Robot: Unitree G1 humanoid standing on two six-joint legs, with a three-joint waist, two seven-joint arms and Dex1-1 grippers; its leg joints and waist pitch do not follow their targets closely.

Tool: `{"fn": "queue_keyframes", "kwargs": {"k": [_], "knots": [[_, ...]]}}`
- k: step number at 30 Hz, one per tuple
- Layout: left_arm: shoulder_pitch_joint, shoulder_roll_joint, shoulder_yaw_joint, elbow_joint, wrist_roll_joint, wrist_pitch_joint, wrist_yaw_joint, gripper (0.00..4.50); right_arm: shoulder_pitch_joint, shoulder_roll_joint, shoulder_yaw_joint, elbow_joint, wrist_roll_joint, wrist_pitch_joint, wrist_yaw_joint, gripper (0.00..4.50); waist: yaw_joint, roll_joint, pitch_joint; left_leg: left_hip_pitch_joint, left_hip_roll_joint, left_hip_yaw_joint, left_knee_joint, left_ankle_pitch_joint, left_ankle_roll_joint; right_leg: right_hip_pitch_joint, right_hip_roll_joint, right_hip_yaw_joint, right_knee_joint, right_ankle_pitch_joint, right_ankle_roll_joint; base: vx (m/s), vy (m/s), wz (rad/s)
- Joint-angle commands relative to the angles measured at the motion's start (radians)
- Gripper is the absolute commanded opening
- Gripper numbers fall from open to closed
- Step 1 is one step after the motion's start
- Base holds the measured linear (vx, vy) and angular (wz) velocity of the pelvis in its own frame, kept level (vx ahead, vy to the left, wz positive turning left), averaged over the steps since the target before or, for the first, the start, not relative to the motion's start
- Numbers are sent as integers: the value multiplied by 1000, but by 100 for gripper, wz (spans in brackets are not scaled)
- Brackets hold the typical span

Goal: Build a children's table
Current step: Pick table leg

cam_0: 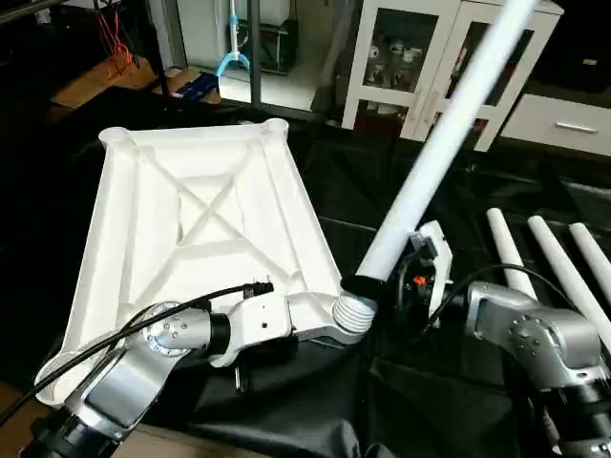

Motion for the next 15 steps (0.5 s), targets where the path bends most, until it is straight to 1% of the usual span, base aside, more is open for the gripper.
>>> {"fn": "queue_keyframes", "kwargs": {"k": [1,2,4,7,13,14,15], "knots": [[28,-29,-31,26,-23,4,11,4,1,-21,12,26,-33,-4,-1,186,-6,-24,-38,10,78,-30,-73,-75,71,28,-48,32,-64,-158,-216,0,0,0],[30,-28,-30,24,-22,6,8,4,-6,-11,6,45,-47,-16,0,186,-6,-23,-38,10,78,-31,-73,-79,70,28,-49,31,-63,-161,-219,0,0,0],[30,-28,-30,23,-21,6,8,4,-9,-6,3,52,-52,-19,-2,186,-6,-24,-39,11,77,-30,-73,-81,69,28,-48,31,-64,-164,-220,0,0,0],[32,-27,-28,21,-21,7,6,4,-13,2,6,67,-63,-29,0,186,-6,-23,-38,11,78,-31,-73,-91,67,29,-48,31,-64,-170,-220,0,0,0],[35,-25,-27,18,-18,8,1,4,-15,9,18,88,-98,-59,-20,186,-10,-23,-38,12,79,-33,-77,-125,45,27,-47,31,-68,-201,-210,0,0,0],[37,-24,-26,16,-17,9,-1,4,-17,3,35,96,-134,-86,-29,186,-10,-23,-38,12,79,-33,-77,-129,42,28,-47,31,-68,-203,-207,0,0,0],[37,-24,-25,15,-17,9,-2,4,-17,2,38,97,-140,-91,-30,186,-11,-22,-38,12,79,-33,-78,-134,38,26,-46,31,-68,-205,-205,0,0,0]]}}
